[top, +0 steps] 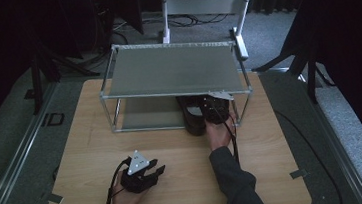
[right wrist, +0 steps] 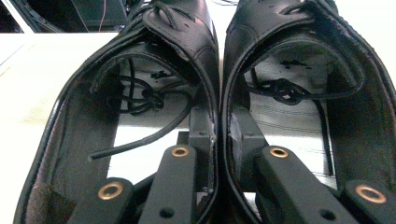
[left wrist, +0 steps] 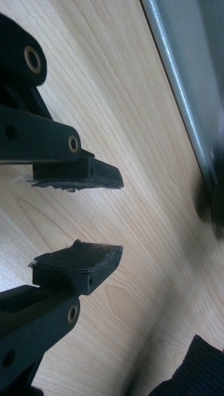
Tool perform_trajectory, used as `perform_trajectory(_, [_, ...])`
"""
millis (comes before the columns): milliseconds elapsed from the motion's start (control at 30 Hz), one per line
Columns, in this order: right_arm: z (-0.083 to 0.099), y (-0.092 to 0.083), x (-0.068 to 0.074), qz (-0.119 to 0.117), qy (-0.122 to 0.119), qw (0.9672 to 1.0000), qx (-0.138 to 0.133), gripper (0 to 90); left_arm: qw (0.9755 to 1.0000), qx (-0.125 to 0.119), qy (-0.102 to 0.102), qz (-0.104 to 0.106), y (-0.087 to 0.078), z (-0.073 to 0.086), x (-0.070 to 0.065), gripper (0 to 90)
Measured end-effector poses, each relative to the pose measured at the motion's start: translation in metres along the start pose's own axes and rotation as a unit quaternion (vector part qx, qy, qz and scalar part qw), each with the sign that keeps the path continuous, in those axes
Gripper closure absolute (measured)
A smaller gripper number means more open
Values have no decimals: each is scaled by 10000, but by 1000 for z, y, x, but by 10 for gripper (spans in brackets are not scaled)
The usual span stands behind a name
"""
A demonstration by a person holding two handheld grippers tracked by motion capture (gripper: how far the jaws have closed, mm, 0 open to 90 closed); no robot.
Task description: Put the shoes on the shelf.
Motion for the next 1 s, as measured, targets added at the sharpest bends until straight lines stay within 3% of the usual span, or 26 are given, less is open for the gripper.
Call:
perform_trajectory(500, [5,9,1,67,117,9998,-148,812,10000,-9,2,-13,-1,0,1,618])
perform_trajectory(667, [10,14,-1,135,45,9997,-181,805,10000,2,7,-5,0,0,0,618])
perform_trajectory(733, [9,14,-1,110,35,9998,-177,778,10000,22,17,-3,0,0,0,618])
perform_trajectory(800, [6,13,-1,102,3,9993,-351,717,10000,10,16,-2,1,0,-1,618])
perform_trajectory(867, [5,12,-1,-98,16,9993,-368,640,10000,13,15,-3,1,0,-1,618])
perform_trajectory(1000, [5,8,-1,-182,-77,9985,-504,574,10000,18,14,-2,1,1,-1,618])
Point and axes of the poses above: each handheld gripper's, and its own axes: y roughly forward along the jaws, z roughly out of its underside, x roughly to its left, the point moved 7 cm from there along y, roughly forward along the jaws, and after that the axes turned 13 degrees about z, right-handed, at the moved point
